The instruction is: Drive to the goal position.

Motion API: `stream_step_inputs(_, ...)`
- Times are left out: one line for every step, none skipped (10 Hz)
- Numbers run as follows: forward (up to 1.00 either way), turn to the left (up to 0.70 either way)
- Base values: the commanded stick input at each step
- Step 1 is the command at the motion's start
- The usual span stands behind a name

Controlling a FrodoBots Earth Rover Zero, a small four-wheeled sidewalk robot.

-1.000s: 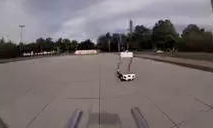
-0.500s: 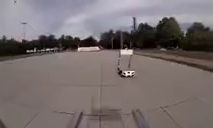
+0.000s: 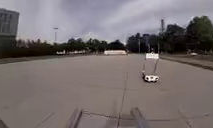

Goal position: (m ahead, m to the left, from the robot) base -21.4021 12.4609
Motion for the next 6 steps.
stream_step_inputs(0.0, 0.45)
stream_step_inputs(0.0, 0.45)
stream_step_inputs(0.0, 0.45)
stream_step_inputs(0.0, 0.45)
stream_step_inputs(0.0, 0.45)
stream_step_inputs(0.0, 0.45)
